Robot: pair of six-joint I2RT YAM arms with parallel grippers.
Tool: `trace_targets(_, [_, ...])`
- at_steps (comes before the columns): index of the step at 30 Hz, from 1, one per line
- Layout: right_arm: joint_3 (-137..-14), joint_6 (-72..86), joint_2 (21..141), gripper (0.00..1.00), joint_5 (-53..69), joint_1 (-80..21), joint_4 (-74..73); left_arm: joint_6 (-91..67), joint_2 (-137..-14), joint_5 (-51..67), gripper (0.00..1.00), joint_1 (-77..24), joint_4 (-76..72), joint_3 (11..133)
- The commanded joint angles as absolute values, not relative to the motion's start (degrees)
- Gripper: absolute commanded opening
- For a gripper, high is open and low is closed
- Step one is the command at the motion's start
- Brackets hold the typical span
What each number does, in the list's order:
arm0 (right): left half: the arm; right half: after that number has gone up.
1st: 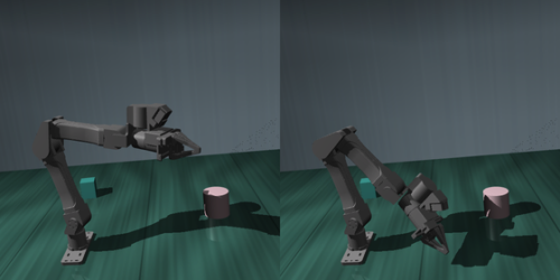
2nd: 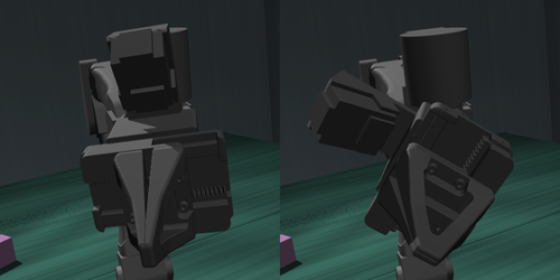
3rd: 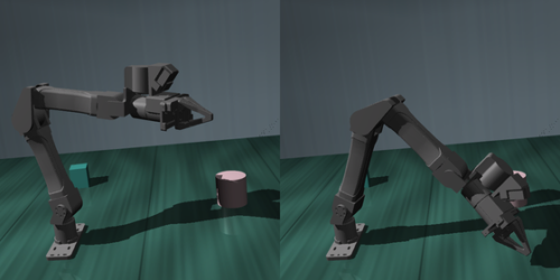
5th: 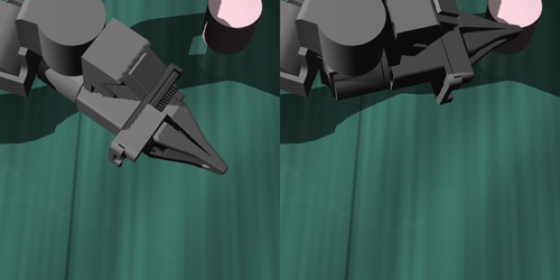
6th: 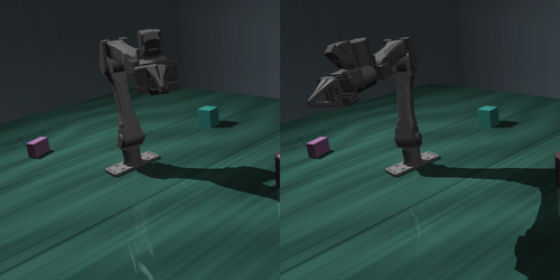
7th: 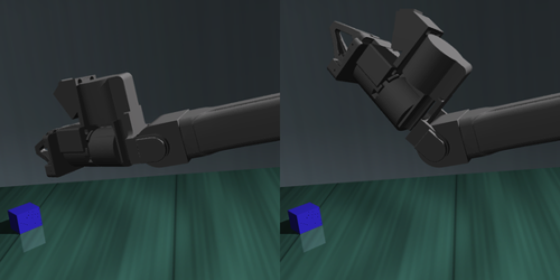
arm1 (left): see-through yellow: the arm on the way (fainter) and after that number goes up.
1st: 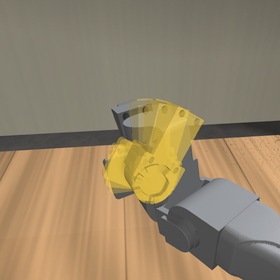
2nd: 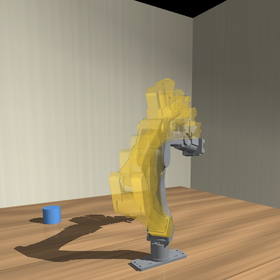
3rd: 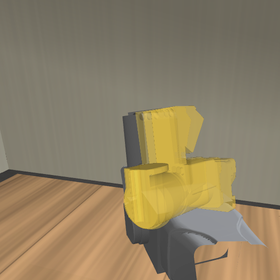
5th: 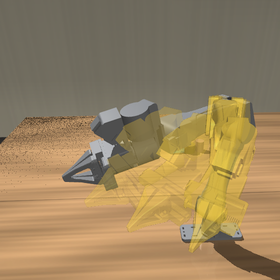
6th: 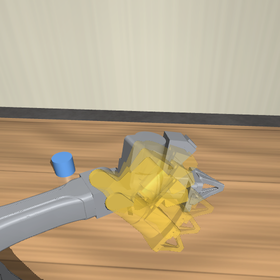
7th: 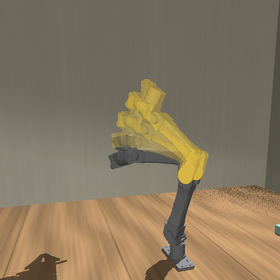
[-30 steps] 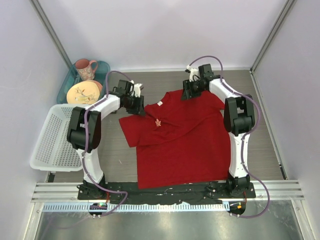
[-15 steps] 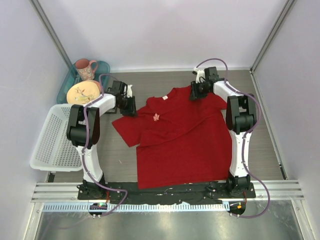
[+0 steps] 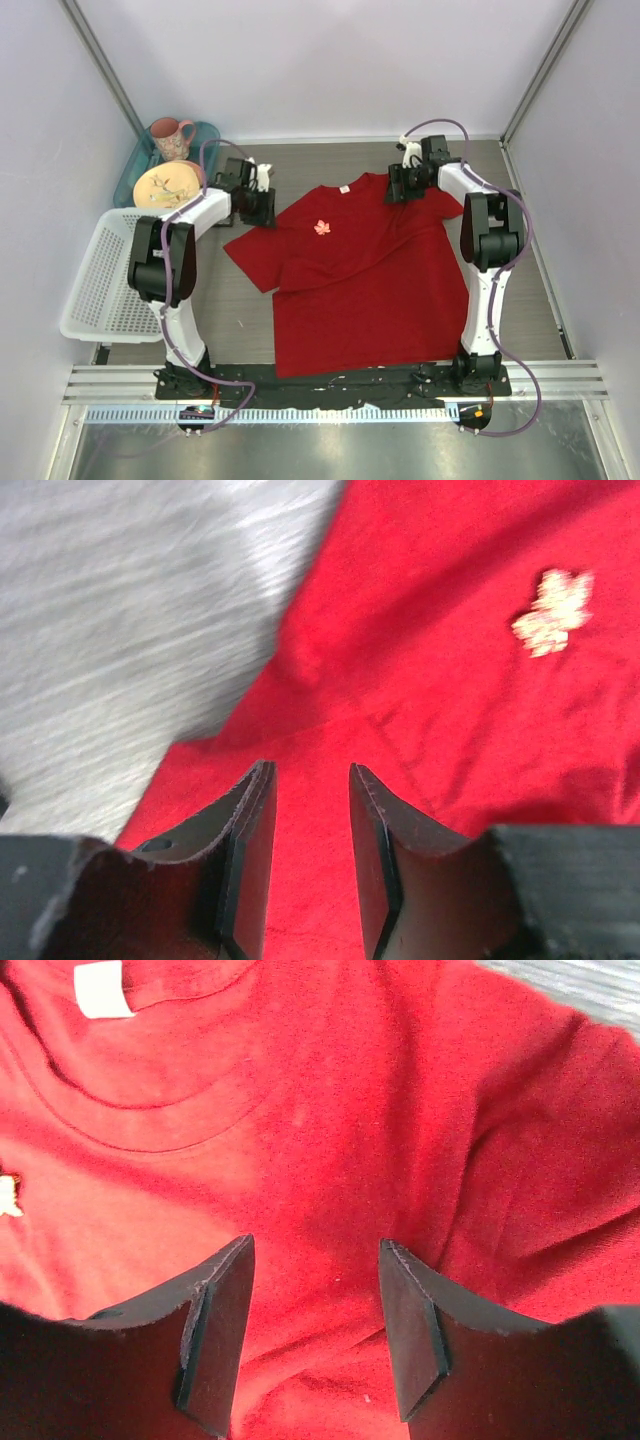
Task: Pin the brooch onto the clothing
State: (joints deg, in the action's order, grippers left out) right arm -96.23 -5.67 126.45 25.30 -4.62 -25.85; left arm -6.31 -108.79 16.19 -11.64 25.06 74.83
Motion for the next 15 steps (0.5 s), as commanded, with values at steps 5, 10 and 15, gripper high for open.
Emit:
trace_targets(5, [-95.90, -9.65, 116.55, 0.58, 30.15, -6.15, -34.43, -10.09, -116.44, 20.39, 0.41, -18.10, 23.99, 91.39])
trace_targets(10, [-90.02, -14.06, 112.86, 0.59, 26.02, -5.89, -38.15, -22.47, -122.69, 21.81, 0.45, -18.81, 19.87, 97.19])
trace_targets(15, [-91.40, -13.19, 114.69, 0.56, 23.39, -5.10, -37.62, -26.62, -129.10, 19.34, 0.42, -19.16, 25.57, 102.83])
